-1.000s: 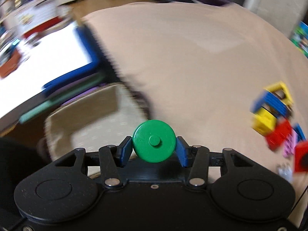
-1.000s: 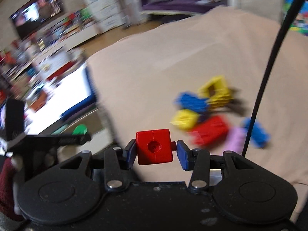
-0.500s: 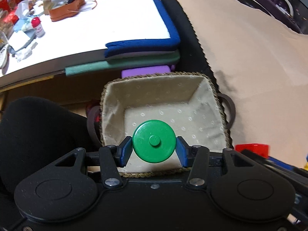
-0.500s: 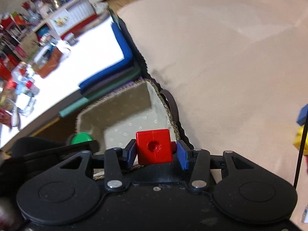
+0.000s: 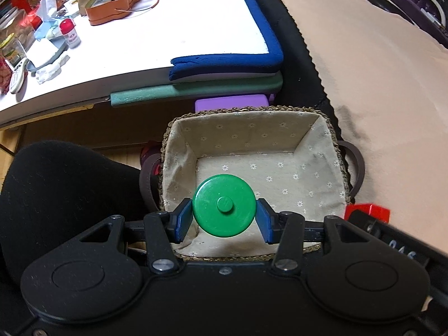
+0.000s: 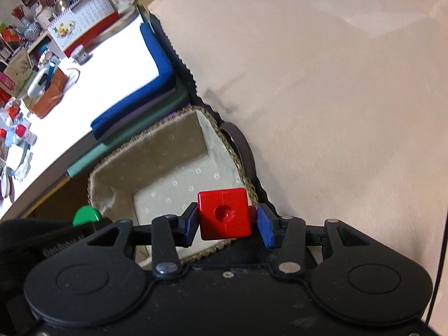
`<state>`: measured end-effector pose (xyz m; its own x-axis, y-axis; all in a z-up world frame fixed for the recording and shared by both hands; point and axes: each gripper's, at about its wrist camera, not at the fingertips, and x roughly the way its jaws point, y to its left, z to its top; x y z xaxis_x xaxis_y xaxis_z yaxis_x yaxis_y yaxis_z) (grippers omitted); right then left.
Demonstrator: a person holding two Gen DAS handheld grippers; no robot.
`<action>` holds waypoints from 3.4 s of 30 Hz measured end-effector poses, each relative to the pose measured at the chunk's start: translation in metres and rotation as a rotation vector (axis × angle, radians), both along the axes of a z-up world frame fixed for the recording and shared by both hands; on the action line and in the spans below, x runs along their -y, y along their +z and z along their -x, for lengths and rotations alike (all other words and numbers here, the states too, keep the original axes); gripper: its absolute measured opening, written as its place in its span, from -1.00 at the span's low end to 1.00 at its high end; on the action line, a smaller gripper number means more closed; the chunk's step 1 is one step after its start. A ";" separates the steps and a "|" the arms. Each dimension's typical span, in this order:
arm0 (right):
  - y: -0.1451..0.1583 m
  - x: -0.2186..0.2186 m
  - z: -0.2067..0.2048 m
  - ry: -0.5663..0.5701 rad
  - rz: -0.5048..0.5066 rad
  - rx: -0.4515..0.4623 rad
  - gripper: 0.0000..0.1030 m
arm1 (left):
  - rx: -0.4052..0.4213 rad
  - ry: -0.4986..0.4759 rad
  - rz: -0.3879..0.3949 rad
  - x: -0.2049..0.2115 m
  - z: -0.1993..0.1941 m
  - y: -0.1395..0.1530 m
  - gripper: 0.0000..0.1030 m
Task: Organize rigid objects
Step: 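Carry the green disc and red cube to the basket and release both, then return the right tool to the pile and grasp the white plug adapter, then grasp the blue flat brick with the left tool while the right holds the adapter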
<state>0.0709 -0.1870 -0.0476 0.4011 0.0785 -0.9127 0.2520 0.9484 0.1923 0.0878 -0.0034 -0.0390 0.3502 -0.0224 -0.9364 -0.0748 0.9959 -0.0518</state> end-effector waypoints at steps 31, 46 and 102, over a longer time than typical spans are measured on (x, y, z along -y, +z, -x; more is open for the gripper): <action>0.001 -0.003 0.019 -0.013 0.053 -0.008 -0.02 | 0.039 -0.011 -0.001 0.001 0.009 0.007 0.27; 0.066 0.032 0.080 -0.076 0.084 0.132 0.07 | 0.067 -0.109 0.006 0.012 0.019 0.012 0.29; 0.042 0.233 0.239 -0.444 0.126 0.047 -0.28 | 0.171 -0.836 0.058 0.242 0.103 0.050 0.60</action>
